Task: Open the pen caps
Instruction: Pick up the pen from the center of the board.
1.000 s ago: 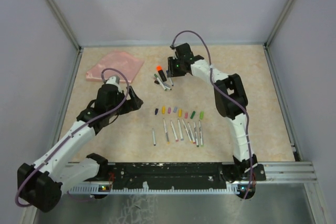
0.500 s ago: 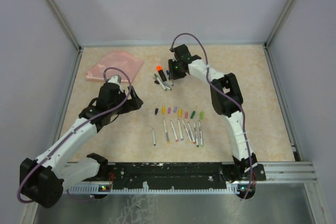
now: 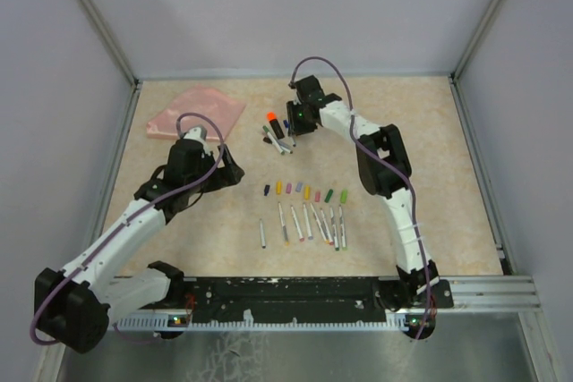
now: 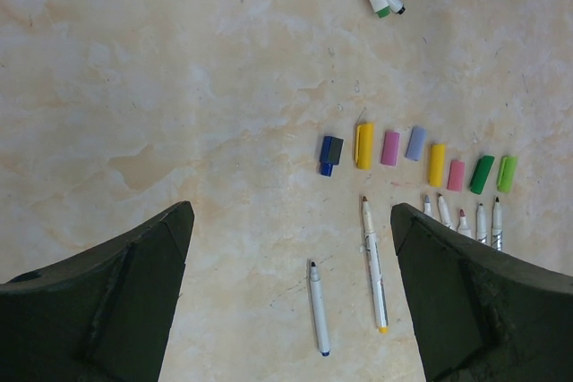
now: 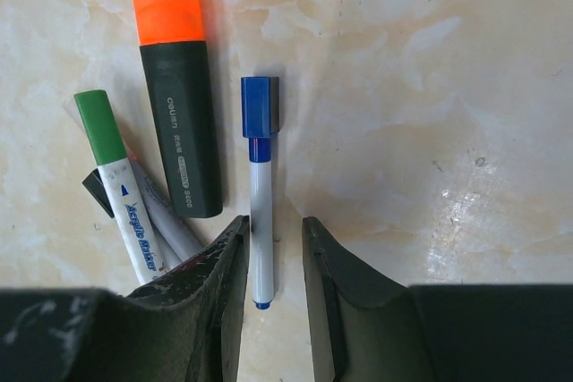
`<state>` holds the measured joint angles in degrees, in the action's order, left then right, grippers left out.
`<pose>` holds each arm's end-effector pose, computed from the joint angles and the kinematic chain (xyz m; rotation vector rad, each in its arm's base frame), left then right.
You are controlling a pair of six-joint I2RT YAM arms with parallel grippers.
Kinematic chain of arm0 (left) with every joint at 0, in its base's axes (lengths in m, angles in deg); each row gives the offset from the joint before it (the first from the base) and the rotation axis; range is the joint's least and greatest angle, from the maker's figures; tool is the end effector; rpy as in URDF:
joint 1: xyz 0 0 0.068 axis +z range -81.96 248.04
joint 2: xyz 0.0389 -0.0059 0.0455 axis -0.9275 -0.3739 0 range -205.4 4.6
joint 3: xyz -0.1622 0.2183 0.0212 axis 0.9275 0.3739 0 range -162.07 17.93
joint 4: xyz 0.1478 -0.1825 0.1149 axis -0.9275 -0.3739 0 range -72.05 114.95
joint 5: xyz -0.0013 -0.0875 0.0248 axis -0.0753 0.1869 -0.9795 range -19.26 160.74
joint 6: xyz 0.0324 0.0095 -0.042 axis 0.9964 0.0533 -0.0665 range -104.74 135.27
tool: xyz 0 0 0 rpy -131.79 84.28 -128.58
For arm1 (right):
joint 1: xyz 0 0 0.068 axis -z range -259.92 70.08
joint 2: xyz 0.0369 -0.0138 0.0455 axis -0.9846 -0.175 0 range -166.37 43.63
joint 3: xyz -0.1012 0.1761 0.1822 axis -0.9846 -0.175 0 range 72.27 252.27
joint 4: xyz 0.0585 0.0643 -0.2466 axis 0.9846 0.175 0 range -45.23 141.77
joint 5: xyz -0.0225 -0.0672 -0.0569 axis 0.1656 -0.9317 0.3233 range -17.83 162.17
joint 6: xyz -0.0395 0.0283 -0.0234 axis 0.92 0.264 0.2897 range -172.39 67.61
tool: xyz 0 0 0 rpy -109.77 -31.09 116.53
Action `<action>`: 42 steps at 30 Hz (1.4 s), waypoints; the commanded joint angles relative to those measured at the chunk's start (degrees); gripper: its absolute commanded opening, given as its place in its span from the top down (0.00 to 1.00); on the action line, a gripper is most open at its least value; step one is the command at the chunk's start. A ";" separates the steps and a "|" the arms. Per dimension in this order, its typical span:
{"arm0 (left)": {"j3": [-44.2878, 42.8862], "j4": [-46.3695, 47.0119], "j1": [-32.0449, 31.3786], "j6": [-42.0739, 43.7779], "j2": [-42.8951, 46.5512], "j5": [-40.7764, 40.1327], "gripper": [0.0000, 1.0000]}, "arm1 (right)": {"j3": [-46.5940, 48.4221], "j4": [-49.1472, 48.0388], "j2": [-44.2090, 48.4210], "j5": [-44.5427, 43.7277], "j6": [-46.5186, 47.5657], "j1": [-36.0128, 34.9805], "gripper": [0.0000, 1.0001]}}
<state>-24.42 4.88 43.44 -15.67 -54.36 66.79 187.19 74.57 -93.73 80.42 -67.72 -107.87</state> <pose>0.2044 -0.0909 0.2618 -0.1629 2.2423 -0.4570 0.4663 0.2532 0.1679 -0.3410 2.5149 0.4898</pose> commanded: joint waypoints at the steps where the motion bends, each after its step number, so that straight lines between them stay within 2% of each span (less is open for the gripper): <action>1: -1.90 1.62 0.34 1.20 -0.36 0.93 0.04 | 2.85 1.22 -1.07 -1.46 1.41 0.17 0.70; 11: -1.80 1.62 0.52 1.18 -0.07 1.30 0.04 | 2.44 4.27 -0.39 -7.12 4.08 0.17 0.78; 18: -1.64 1.71 0.52 1.08 0.39 1.85 0.04 | -3.56 3.06 3.75 -9.36 5.18 0.39 0.90; 32: 0.24 3.92 0.52 -0.15 4.69 5.08 0.04 | -25.38 -3.17 17.38 -9.55 3.76 1.22 0.91; 42: 1.56 4.74 0.57 -1.53 6.41 8.12 0.05 | -33.93 -5.51 23.00 -8.21 2.94 1.18 0.91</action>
<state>-23.45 8.24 43.77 -16.35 -49.29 73.35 155.67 68.54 -73.77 72.27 -64.58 -107.06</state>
